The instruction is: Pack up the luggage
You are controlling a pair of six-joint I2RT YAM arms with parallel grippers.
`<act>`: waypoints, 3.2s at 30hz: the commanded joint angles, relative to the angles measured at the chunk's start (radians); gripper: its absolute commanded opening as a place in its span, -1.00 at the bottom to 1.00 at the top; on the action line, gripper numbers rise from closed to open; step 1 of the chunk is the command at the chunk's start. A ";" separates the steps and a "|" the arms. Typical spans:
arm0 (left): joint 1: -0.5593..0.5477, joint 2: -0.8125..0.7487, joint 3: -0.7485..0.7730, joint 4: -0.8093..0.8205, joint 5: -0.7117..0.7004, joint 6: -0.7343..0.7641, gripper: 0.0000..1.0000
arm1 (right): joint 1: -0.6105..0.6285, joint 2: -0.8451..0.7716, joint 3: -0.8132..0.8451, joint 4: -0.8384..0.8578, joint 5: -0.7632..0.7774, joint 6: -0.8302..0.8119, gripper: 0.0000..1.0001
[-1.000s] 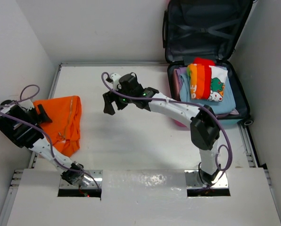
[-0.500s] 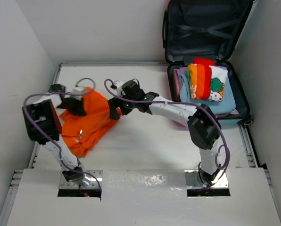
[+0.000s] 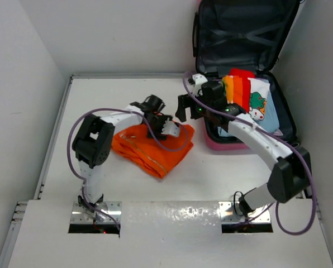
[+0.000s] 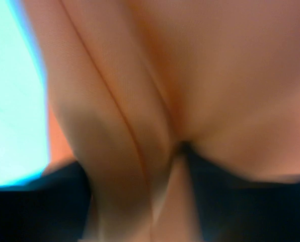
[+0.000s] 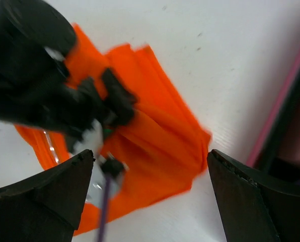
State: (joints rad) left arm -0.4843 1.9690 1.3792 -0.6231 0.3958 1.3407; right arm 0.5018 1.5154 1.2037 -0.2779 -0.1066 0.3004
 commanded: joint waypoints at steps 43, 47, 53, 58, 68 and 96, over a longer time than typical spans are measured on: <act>0.182 -0.173 -0.046 0.195 -0.391 -1.079 0.73 | 0.053 0.281 0.505 -0.282 -0.416 -0.037 0.72; 0.178 -0.162 -0.080 0.362 -0.544 -0.820 0.74 | 0.052 0.238 0.524 -0.343 -0.348 -0.035 0.98; 0.078 -0.219 -0.193 0.604 -0.670 -0.432 0.73 | 0.058 0.252 0.537 -0.325 -0.187 0.012 0.98; -0.007 -0.226 -0.236 0.710 -0.755 -0.253 0.73 | 0.076 0.325 0.582 -0.333 -0.024 0.037 0.98; -0.016 -0.249 -0.238 0.559 -0.723 -0.395 0.74 | 0.064 0.286 0.663 -0.345 0.123 0.019 0.98; 0.098 -0.306 -0.473 0.283 -0.025 -2.083 0.99 | -0.029 0.364 0.410 -0.187 0.038 -0.012 0.94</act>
State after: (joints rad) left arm -0.3485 1.6428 0.8680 -0.4618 0.3462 -0.6617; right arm 0.4572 1.8786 1.5963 -0.5167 -0.0891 0.3099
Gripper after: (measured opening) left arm 0.996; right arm 0.971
